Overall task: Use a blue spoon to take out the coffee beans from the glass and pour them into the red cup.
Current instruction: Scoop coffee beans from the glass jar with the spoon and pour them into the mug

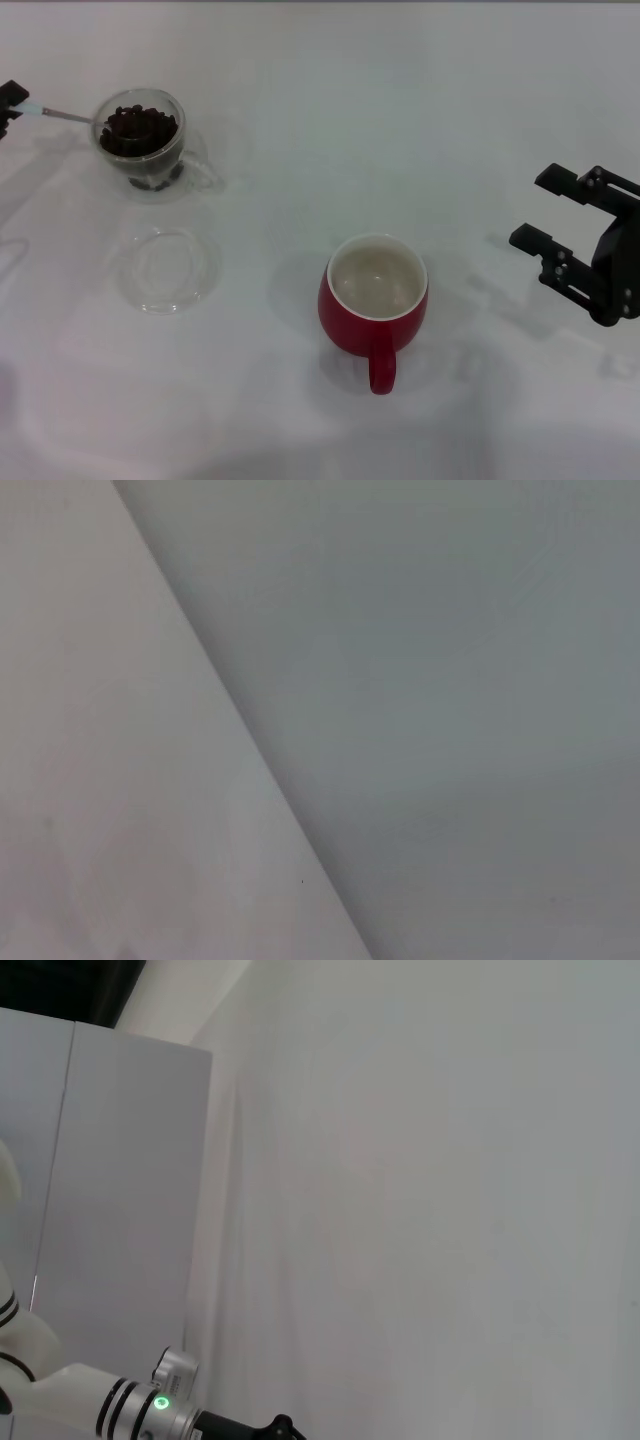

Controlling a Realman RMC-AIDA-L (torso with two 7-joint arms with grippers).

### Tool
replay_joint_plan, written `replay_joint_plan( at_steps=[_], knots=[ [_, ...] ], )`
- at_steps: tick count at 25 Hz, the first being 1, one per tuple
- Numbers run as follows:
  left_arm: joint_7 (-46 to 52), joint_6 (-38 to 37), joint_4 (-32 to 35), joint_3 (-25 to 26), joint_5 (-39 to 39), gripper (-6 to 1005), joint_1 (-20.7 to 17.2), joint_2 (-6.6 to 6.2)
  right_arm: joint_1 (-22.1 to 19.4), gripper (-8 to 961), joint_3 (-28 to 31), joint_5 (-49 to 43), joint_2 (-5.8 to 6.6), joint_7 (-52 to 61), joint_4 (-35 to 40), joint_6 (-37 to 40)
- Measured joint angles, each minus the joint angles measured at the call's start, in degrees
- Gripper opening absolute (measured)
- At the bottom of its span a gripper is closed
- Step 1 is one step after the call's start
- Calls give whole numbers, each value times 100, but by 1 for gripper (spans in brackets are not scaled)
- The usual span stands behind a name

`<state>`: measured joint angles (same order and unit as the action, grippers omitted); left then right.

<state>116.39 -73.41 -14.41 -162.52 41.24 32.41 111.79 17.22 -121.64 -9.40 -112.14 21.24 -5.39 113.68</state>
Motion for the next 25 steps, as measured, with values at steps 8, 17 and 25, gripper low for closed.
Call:
replay_joint_plan(
  at_steps=[8,17,25],
  knots=[
    [-213,-279,-8,-27,7,131,11,-10,9,560,0,0,8,-31,21,-19],
    [-257,-738,-10,-38,-21,130,58,-8,67,559,-7,-17,-7,-88,7,-38],
    [-143,-947,86,-44,-234,130,191,-13,120,559,38,46,-39,-121,22,-186]
  ],
)
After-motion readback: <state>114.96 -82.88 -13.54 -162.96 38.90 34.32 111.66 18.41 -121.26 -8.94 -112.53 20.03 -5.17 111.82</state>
